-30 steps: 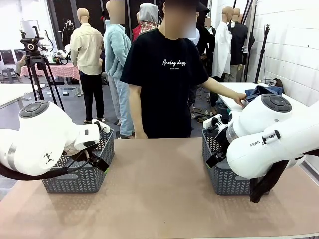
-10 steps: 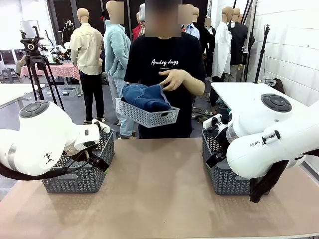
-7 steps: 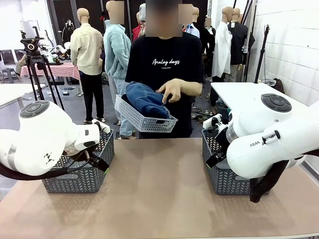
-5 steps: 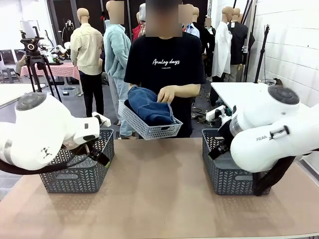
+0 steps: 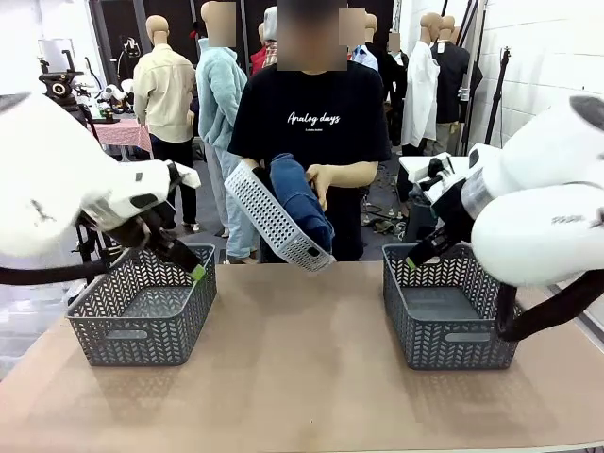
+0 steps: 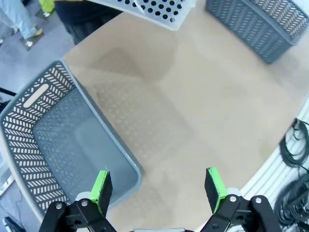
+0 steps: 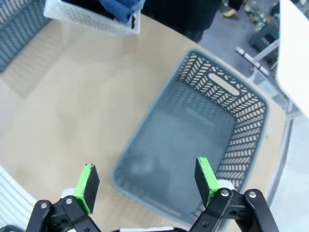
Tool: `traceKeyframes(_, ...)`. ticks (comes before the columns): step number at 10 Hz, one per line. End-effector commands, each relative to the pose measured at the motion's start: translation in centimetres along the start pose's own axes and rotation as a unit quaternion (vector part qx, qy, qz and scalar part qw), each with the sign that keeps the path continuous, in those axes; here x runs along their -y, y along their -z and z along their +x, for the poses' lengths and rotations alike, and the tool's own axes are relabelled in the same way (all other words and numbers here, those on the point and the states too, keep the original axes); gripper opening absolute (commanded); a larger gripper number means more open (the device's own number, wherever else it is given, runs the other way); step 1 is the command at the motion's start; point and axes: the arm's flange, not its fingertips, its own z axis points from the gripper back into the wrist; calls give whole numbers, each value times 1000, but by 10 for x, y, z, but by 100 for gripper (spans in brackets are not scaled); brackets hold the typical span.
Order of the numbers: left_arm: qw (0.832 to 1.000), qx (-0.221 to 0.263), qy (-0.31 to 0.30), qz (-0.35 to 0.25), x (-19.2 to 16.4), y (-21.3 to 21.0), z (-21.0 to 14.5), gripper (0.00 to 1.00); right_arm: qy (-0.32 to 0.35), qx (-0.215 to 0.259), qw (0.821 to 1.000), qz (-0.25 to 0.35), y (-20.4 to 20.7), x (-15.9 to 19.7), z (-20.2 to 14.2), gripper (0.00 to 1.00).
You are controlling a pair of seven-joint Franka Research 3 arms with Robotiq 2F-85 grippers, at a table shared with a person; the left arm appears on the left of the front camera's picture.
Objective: Sort the tops and bottoms.
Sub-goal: Lift clothes from the center of the table with your left hand.
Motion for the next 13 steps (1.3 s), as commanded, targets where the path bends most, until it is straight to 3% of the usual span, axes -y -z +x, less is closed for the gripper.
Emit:
traceKeyframes(1, 1000, 12, 3, -8, -7, -16, -7, 100, 6, 7, 999, 38, -12, 10, -13, 100)
traceKeyframes(3, 1000, -3, -19, -2, -13, -9, -9, 100, 1, -15, 999, 50, -1, 13, -15, 100)
traceKeyframes(4, 1000, 6, -1, -4, -2, -23, -2, 100, 13, 2, 1000, 26, -14, 5, -2, 100)
traceKeyframes(13, 1000, 6, -1, -4, -2, -23, -2, 100, 13, 2, 1000, 26, -14, 5, -2, 100)
